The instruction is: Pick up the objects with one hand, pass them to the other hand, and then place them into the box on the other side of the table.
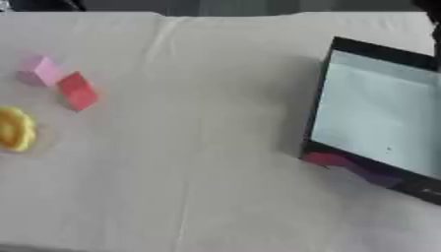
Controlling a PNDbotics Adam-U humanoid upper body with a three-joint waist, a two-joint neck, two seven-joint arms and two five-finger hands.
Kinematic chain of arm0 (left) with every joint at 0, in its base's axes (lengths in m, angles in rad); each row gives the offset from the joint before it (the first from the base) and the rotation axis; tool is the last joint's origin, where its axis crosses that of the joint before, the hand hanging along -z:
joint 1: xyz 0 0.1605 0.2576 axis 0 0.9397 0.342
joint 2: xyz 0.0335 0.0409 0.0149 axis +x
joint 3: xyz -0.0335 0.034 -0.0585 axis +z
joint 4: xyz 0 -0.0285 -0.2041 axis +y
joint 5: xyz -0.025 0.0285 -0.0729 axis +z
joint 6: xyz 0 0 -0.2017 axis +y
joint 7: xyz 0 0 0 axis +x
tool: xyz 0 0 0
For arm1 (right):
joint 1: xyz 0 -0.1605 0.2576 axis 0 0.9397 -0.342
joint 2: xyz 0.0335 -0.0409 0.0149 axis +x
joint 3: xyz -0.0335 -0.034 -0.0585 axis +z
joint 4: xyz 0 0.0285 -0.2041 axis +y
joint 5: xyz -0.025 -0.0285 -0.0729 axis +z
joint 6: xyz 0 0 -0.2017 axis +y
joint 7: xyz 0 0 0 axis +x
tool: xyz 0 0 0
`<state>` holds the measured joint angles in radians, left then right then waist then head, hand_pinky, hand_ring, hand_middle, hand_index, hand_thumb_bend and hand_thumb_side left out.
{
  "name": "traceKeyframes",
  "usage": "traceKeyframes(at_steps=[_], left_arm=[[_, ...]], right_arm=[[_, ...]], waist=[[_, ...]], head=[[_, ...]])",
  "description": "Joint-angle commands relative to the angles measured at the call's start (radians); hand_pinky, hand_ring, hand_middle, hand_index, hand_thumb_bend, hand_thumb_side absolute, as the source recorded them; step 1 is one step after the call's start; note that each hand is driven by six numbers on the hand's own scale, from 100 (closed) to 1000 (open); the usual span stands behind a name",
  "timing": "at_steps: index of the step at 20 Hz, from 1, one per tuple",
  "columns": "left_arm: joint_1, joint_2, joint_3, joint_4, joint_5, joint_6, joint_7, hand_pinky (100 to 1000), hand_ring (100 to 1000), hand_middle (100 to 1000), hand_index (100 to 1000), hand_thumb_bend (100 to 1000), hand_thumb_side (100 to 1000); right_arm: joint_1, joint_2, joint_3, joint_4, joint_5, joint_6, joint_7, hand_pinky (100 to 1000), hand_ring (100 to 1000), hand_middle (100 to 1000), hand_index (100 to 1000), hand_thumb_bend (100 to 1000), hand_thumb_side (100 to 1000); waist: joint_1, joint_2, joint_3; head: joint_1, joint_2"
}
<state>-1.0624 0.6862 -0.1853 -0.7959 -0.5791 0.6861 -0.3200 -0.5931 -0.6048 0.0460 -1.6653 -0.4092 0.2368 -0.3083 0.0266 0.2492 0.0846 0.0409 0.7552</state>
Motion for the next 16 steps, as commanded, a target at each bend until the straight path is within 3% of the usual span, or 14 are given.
traceKeyframes(at_steps=[1,5,14,16], left_arm=[[-0.034,-0.004,0.024,0.043,-0.122,-0.019,-0.073,863,844,772,785,699,562],[-0.042,-0.033,0.047,0.094,-0.201,-0.037,-0.135,864,846,767,774,728,590],[-0.044,-0.055,0.064,0.133,-0.261,-0.077,-0.221,872,858,778,781,760,612],[-0.045,-0.056,0.067,0.140,-0.277,-0.073,-0.228,870,856,775,778,755,607]], right_arm=[[-0.016,-0.029,-0.002,-0.014,0.006,-0.002,0.006,919,934,900,926,609,453],[-0.019,-0.027,0.002,-0.015,0.001,-0.001,0.007,920,944,898,925,605,456],[-0.025,-0.029,0.012,-0.019,0.005,0.004,0.015,920,944,894,926,600,461],[-0.023,-0.031,0.012,-0.020,0.006,0.004,0.013,921,943,891,925,536,481]], waist=[[0.015,-0.042,-0.002],[0.020,-0.040,-0.005],[0.021,-0.031,-0.010],[0.021,-0.030,-0.010]], head=[[0.007,0.006],[0.017,0.010],[0.034,0.008],[0.037,0.007]])
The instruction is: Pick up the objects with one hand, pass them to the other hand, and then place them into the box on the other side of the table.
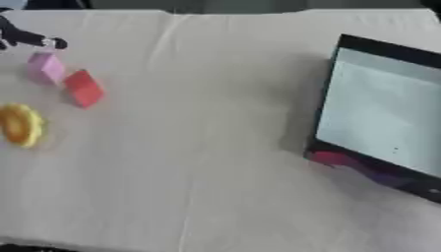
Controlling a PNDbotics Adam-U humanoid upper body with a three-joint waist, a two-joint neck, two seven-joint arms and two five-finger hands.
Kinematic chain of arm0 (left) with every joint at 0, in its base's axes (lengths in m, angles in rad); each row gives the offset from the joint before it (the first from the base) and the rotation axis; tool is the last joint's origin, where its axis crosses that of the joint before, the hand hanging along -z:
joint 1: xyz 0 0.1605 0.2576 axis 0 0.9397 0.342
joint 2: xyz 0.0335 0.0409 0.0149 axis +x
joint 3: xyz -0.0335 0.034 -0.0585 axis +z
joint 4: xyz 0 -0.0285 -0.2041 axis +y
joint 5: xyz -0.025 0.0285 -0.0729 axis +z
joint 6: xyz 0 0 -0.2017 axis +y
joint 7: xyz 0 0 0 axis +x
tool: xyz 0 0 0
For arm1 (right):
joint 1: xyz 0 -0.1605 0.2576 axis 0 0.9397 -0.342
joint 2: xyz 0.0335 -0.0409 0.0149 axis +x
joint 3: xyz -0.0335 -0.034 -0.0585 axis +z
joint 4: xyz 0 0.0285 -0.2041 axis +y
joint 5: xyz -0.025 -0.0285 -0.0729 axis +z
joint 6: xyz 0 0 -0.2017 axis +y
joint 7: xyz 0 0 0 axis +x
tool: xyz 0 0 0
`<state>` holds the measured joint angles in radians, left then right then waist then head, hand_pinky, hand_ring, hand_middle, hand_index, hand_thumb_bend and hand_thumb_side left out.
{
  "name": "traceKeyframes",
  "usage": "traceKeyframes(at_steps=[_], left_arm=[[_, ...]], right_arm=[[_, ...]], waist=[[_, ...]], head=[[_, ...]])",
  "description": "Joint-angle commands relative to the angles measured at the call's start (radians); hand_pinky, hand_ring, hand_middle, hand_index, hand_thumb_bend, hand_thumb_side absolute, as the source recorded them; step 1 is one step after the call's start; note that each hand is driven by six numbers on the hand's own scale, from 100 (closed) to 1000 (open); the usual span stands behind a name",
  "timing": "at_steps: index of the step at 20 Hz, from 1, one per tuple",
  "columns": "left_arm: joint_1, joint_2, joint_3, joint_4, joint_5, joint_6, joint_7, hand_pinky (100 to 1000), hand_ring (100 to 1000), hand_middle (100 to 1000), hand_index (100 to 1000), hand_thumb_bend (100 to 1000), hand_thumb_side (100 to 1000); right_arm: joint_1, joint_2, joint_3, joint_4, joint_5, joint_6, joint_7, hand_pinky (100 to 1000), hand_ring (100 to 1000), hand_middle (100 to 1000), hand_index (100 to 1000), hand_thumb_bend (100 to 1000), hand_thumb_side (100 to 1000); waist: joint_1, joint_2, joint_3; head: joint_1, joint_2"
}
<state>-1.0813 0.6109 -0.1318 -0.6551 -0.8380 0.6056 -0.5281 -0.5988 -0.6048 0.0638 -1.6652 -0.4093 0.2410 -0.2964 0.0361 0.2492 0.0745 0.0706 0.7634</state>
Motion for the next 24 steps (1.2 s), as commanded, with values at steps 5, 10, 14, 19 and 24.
traceKeyframes(at_steps=[5,10,14,19,24], left_arm=[[-0.020,0.017,0.022,0.014,-0.029,0.005,-0.044,873,859,778,774,684,487],[-0.017,0.017,0.027,0.027,-0.039,0.011,-0.052,874,862,781,770,669,466],[-0.013,0.017,0.034,0.035,-0.051,0.019,-0.049,875,864,784,784,666,461],[-0.007,0.014,0.043,0.044,-0.048,0.028,-0.039,874,864,793,795,651,466],[-0.001,0.009,0.057,0.061,-0.043,0.048,-0.016,869,861,787,756,631,460]], right_arm=[[-0.014,-0.032,-0.005,-0.018,0.006,0.002,-0.006,920,939,883,923,526,487],[-0.011,-0.034,-0.004,-0.018,0.009,0.003,-0.010,919,937,879,921,537,481],[-0.011,-0.034,-0.003,-0.020,0.010,0.004,-0.008,918,935,875,920,537,481],[-0.013,-0.034,-0.001,-0.021,0.010,0.005,-0.007,918,933,872,920,535,482],[-0.014,-0.033,-0.001,-0.024,0.009,0.006,-0.006,918,931,868,919,536,482]], waist=[[0.014,-0.026,0.001],[0.017,-0.024,-0.001],[0.017,-0.021,-0.004],[0.016,-0.018,-0.007],[0.013,-0.011,-0.013]], head=[[0.015,-0.006],[0.010,-0.010],[0.007,-0.016],[0.005,-0.027],[0.012,-0.036]])
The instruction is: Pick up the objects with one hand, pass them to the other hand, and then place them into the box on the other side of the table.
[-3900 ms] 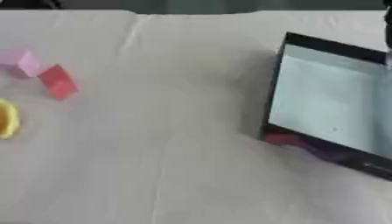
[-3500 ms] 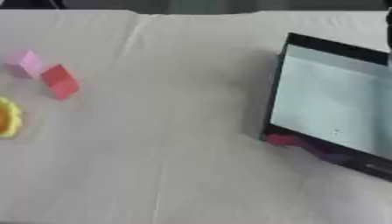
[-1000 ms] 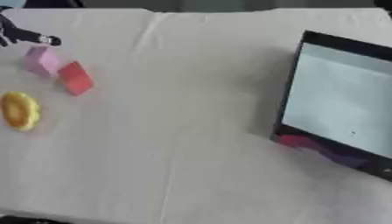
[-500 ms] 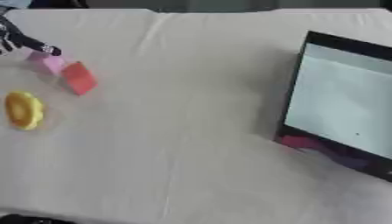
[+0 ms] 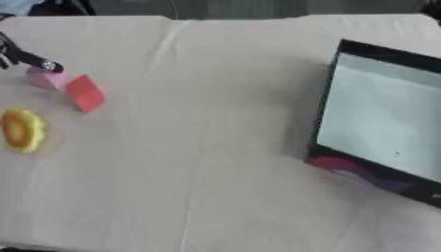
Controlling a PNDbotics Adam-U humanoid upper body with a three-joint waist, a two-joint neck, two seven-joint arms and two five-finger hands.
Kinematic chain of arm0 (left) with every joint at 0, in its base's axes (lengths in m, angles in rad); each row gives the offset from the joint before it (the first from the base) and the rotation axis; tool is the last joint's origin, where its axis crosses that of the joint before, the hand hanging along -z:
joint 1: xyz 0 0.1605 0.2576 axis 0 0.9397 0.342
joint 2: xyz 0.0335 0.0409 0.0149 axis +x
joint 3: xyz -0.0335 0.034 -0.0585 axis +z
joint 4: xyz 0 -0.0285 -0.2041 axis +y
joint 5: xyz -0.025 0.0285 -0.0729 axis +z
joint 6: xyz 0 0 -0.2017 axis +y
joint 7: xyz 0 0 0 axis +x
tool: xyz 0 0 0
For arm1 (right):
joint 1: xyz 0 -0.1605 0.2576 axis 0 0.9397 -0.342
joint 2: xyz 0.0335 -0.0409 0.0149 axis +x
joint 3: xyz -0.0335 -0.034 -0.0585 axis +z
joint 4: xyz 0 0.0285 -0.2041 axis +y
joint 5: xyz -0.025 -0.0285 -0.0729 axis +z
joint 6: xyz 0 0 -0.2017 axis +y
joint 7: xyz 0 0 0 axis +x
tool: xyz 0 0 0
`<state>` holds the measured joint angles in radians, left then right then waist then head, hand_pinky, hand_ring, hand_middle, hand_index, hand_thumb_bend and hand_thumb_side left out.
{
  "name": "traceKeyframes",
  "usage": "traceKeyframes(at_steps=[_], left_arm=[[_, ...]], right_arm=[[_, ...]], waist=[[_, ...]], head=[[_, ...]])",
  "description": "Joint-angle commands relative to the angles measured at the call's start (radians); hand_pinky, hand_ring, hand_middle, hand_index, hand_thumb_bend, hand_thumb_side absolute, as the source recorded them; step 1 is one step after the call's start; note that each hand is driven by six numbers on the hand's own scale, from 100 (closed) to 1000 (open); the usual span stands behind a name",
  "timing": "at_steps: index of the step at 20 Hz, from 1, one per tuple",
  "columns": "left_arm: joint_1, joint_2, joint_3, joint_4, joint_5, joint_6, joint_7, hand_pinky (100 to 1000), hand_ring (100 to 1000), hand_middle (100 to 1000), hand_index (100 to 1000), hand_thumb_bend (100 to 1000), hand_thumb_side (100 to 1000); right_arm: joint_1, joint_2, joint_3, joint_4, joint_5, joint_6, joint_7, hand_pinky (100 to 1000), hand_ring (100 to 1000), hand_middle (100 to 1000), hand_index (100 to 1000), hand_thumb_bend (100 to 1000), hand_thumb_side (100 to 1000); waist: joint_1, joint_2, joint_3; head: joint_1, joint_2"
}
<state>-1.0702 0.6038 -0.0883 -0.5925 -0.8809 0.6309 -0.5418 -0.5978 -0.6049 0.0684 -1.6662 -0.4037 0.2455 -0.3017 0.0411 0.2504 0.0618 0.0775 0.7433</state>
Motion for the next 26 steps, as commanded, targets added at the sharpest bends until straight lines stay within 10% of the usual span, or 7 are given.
traceKeyframes(at_steps=[1,26], left_arm=[[-0.011,0.015,0.015,0.001,0.001,0.025,0.002,869,860,786,752,625,456],[-0.007,-0.004,0.014,0.015,-0.017,0.028,-0.005,861,858,776,657,449,280]], right_arm=[[-0.016,-0.033,-0.006,-0.023,0.004,0.001,-0.002,918,931,867,919,536,482],[-0.014,-0.030,-0.007,-0.017,-0.012,-0.001,-0.015,916,922,853,913,532,484]], waist=[[0.008,-0.011,-0.001],[-0.002,0.000,-0.001]], head=[[0.007,-0.017],[0.027,-0.015]])
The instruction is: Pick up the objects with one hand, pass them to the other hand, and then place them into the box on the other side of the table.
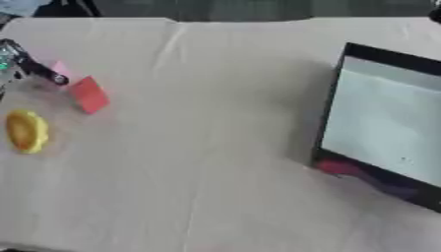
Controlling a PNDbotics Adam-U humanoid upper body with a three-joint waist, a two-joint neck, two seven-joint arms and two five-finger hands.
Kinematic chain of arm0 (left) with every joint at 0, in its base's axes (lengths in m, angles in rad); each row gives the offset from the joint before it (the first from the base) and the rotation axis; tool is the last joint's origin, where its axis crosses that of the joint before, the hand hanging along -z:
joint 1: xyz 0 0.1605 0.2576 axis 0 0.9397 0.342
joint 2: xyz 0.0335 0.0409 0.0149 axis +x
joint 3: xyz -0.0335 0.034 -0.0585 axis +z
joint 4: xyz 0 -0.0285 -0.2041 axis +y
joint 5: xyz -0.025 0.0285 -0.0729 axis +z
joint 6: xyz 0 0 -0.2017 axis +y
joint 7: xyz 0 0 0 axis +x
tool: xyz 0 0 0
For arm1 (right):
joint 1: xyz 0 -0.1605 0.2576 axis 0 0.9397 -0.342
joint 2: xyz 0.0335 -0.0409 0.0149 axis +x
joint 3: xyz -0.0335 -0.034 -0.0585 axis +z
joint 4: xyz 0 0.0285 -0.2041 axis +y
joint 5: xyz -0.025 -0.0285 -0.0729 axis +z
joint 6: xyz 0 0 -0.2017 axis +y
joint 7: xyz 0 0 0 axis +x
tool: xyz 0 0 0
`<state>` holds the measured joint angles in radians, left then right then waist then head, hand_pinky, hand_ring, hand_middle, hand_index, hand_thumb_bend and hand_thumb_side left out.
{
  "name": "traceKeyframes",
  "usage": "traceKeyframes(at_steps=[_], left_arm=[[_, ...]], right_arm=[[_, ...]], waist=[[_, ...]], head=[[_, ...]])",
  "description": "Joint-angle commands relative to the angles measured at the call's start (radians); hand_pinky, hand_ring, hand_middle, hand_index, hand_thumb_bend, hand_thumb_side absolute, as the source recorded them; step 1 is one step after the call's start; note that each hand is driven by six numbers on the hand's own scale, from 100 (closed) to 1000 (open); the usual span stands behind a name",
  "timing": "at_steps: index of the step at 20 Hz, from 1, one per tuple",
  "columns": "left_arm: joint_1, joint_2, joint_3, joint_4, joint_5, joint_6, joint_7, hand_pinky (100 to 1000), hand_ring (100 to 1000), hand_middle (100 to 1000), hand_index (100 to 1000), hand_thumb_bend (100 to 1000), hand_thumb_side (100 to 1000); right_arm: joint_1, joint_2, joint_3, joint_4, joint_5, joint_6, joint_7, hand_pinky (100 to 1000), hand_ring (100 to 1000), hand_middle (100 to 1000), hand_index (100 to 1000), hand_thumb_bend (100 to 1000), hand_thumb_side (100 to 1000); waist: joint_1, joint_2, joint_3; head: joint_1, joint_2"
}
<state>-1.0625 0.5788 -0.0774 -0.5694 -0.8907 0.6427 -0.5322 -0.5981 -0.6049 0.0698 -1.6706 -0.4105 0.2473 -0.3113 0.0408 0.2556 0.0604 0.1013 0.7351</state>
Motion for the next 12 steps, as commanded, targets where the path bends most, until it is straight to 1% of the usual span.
traceKeyframes(at_steps=[1,2,5,7,9,10,12], left_arm=[[-0.015,0.021,0.003,-0.008,-0.007,0.018,-0.016,861,857,776,652,419,249],[-0.015,0.021,0.004,-0.008,-0.008,0.019,-0.016,860,857,775,649,412,241],[-0.016,0.021,0.005,-0.011,-0.005,0.021,-0.019,852,849,764,623,357,166],[-0.015,0.022,0.006,-0.024,0.005,0.018,-0.020,846,843,756,608,327,147],[-0.009,0.027,0.008,-0.057,0.035,0.010,-0.022,840,834,747,590,279,132],[-0.004,0.031,0.009,-0.082,0.059,0.008,-0.022,834,824,739,580,235,139],[0.009,0.041,0.011,-0.149,0.114,0.015,-0.011,829,818,734,572,205,131]], right_arm=[[-0.013,-0.030,-0.009,-0.012,-0.006,-0.003,-0.006,916,921,852,913,533,483],[-0.013,-0.030,-0.009,-0.012,-0.007,-0.003,-0.007,916,921,852,913,533,483],[-0.010,-0.031,-0.009,-0.010,-0.008,-0.003,-0.009,916,920,851,912,532,484],[-0.009,-0.032,-0.009,-0.011,-0.009,-0.003,-0.010,917,921,851,912,531,485],[-0.008,-0.035,-0.010,-0.012,-0.009,-0.003,-0.010,917,920,851,912,530,485],[-0.008,-0.037,-0.010,-0.013,-0.009,-0.004,-0.010,917,920,851,912,529,484],[-0.010,-0.041,-0.011,-0.016,-0.011,-0.005,-0.011,917,920,851,912,527,484]], waist=[[-0.002,-0.006,0.001],[-0.002,-0.007,0.001],[-0.003,-0.008,0.003],[-0.004,-0.010,0.005],[-0.005,-0.011,0.007],[-0.006,-0.012,0.009],[-0.008,-0.014,0.011]], head=[[0.004,-0.007],[0.004,-0.007],[0.004,-0.004],[0.003,-0.001],[0.000,0.001],[-0.002,0.002],[-0.005,0.006]])
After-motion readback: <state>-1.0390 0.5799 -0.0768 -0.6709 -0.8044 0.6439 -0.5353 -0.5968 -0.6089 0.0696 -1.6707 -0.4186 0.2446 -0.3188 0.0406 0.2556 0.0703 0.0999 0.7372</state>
